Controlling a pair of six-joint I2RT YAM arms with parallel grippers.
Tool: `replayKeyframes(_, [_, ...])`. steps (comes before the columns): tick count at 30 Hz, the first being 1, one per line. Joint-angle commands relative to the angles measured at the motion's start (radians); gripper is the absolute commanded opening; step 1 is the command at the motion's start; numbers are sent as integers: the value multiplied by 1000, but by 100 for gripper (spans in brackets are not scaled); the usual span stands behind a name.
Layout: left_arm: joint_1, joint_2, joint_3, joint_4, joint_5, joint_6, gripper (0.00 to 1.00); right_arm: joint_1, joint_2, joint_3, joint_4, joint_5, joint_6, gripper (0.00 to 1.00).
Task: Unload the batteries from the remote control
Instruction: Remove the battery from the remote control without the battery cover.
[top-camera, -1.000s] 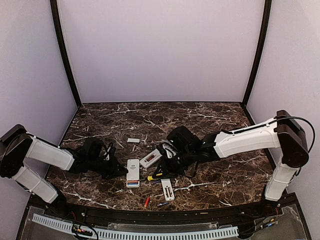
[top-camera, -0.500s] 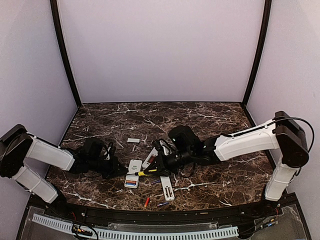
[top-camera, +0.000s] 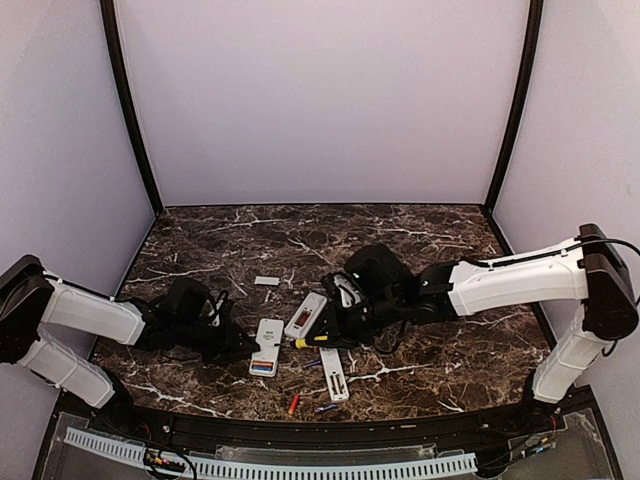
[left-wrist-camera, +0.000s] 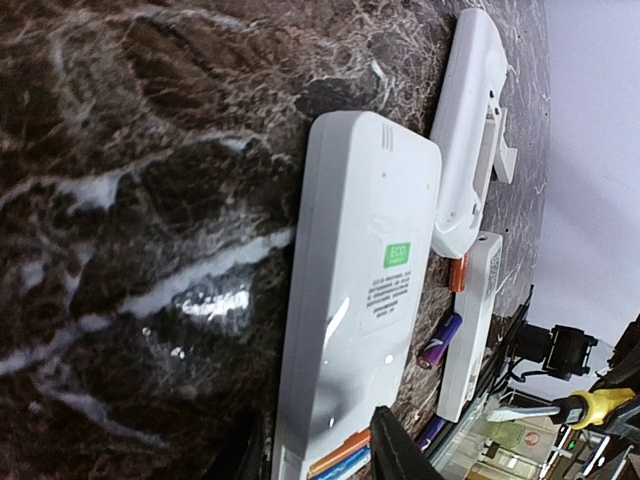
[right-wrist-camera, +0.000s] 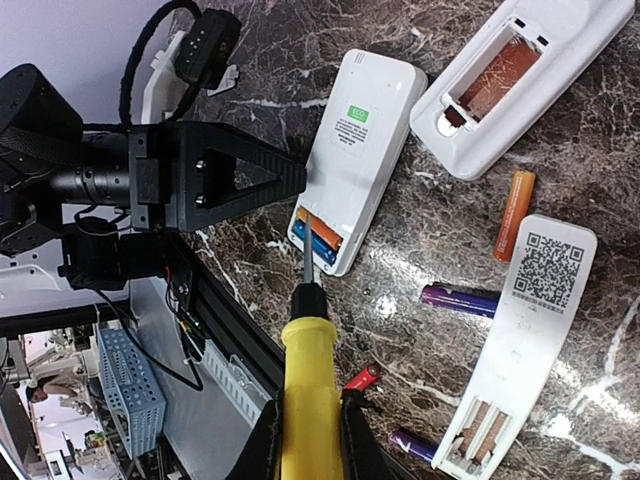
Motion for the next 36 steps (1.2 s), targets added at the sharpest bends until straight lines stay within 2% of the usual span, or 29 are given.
replayKeyframes(1, [-6, -57, -10, -135, -4, 14, 36, 29, -3, 33, -69, 50, -22, 0])
replayKeyframes(9, [-11, -58, -42, -108, 33, -7, 25, 52, 42, 73, -61, 37, -22, 0])
replayKeyframes(21, [-21, -13, -32, -95, 38, 10, 14, 58, 92, 126, -136, 39, -28, 0])
replayKeyframes(36, [-21, 12, -27, -84, 46, 15, 8, 59, 130, 168, -194, 49, -39, 0])
